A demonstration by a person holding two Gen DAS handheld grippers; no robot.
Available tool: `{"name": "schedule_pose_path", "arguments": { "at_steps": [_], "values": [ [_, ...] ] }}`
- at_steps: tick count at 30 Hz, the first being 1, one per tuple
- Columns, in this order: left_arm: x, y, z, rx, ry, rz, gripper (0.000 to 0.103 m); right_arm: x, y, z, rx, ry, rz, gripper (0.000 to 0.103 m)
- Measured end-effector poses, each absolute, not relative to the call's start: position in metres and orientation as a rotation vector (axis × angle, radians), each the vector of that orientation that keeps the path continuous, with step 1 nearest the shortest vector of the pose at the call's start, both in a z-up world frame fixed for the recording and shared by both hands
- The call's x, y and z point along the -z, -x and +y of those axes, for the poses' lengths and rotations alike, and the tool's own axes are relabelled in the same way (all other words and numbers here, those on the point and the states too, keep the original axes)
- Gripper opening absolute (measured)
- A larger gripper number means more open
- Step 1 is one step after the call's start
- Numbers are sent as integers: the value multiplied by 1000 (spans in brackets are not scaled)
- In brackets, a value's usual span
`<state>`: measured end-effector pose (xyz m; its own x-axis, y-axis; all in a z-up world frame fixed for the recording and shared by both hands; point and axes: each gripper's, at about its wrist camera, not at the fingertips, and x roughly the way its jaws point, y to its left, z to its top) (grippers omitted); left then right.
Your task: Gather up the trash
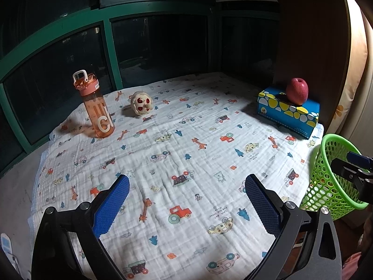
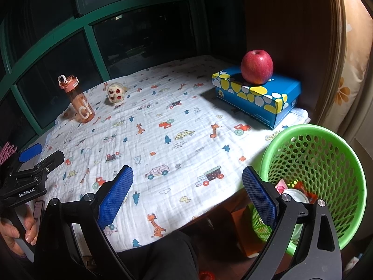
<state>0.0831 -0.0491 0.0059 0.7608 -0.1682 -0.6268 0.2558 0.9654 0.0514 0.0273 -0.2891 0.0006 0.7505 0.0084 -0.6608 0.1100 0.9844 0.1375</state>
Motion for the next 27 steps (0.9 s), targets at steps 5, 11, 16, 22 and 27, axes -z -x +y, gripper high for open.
{"name": "schedule_pose_path", "arguments": {
  "at_steps": [5, 11, 16, 22, 27],
  "values": [
    [-6, -83, -48, 229, -137, 668, 96, 0, -27, -289, 55, -174, 721, 94],
    [-6, -84, -49, 227, -138, 668, 96, 1, -26, -289, 57, -175, 721, 94],
    [-5, -84, -49, 228, -142, 666, 96, 1, -27, -290, 57, -176, 722, 94],
    [-5, -83, -50, 225, -141, 666, 96, 1, -27, -289, 54, -178, 722, 94],
    [-6, -85, -49, 223, -140, 666, 96, 1, -27, -289, 54, -179, 722, 94]
  ]
}}
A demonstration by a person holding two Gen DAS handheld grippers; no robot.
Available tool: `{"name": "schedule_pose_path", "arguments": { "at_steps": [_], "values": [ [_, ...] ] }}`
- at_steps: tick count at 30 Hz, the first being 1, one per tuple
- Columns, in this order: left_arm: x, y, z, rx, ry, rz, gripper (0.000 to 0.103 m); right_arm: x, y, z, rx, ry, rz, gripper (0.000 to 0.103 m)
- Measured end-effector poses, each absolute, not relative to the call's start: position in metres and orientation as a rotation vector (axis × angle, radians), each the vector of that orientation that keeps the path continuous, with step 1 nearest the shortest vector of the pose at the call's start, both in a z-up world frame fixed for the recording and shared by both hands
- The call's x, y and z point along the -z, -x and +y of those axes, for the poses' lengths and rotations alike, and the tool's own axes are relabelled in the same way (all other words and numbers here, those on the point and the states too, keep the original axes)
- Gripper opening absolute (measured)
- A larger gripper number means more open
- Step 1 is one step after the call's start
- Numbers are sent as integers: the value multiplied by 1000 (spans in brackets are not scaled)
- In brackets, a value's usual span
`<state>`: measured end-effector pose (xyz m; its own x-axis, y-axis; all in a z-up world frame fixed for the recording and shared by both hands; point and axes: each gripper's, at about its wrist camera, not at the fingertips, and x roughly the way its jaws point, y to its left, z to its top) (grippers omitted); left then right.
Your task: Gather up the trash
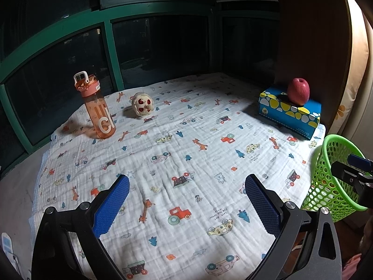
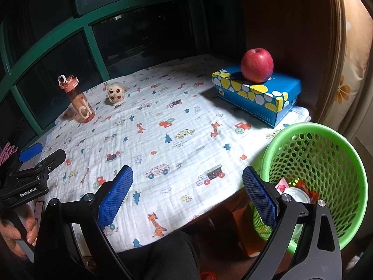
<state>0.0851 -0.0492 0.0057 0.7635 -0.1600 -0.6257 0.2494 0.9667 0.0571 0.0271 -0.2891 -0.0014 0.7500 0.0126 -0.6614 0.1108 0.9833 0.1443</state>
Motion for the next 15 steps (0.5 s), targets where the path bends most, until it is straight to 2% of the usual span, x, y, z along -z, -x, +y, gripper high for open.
{"name": "schedule_pose_path", "arguments": {
  "at_steps": [15],
  "values": [
    [-7, -85, -53, 213, -147, 644, 96, 4, -27, -288, 54, -184, 725, 94]
  ]
}}
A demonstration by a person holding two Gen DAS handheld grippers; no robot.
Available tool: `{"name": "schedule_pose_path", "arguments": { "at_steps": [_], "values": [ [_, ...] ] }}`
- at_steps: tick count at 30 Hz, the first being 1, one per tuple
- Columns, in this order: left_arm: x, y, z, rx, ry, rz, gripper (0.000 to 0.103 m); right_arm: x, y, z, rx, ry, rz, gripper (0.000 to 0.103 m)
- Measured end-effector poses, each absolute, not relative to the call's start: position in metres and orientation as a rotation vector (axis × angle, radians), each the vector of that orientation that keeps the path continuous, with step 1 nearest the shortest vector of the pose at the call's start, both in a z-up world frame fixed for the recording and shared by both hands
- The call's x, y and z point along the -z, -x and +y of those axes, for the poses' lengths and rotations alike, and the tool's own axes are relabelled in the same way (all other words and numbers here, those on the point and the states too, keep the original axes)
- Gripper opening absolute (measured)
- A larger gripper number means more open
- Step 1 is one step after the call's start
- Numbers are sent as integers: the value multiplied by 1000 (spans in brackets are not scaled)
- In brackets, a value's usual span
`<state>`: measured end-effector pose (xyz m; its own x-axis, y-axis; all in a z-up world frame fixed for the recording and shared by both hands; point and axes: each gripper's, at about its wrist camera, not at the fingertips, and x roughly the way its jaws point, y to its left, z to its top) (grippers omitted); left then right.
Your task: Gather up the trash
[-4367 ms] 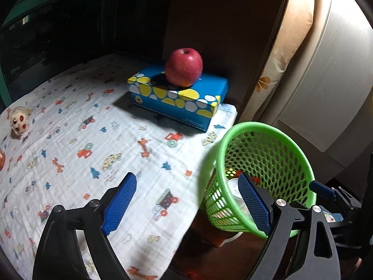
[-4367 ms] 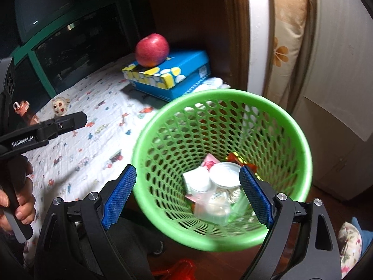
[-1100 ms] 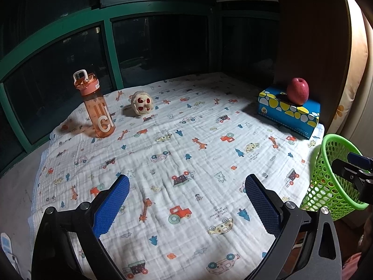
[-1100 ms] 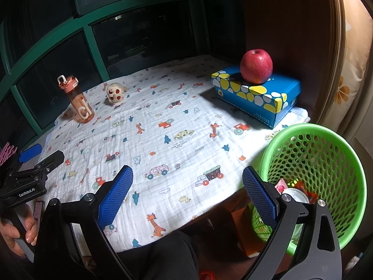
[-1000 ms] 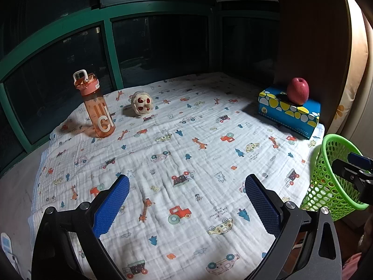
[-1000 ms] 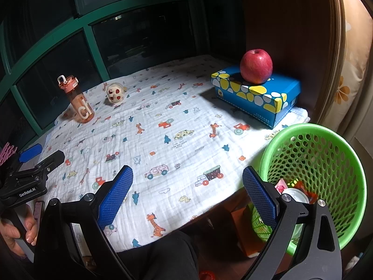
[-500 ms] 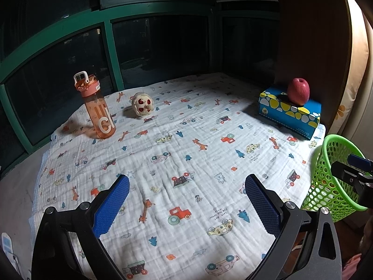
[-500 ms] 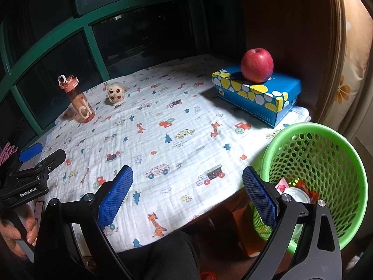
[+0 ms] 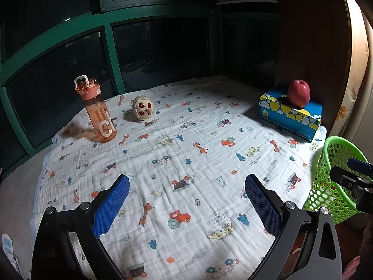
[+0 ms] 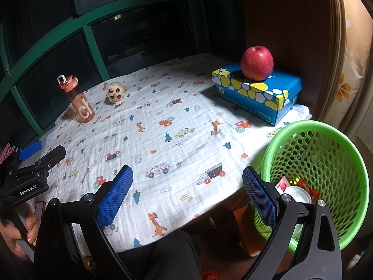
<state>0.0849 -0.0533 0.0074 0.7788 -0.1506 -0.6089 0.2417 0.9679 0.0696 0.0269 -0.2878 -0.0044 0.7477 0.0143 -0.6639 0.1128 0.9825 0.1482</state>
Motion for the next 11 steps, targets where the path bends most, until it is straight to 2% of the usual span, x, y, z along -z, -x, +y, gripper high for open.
{"name": "schedule_pose_path", "arguments": {
  "at_steps": [11],
  "values": [
    [-4, -86, -55, 211, -140, 658, 96, 7, -27, -284, 49, -188, 729, 94]
  ]
}}
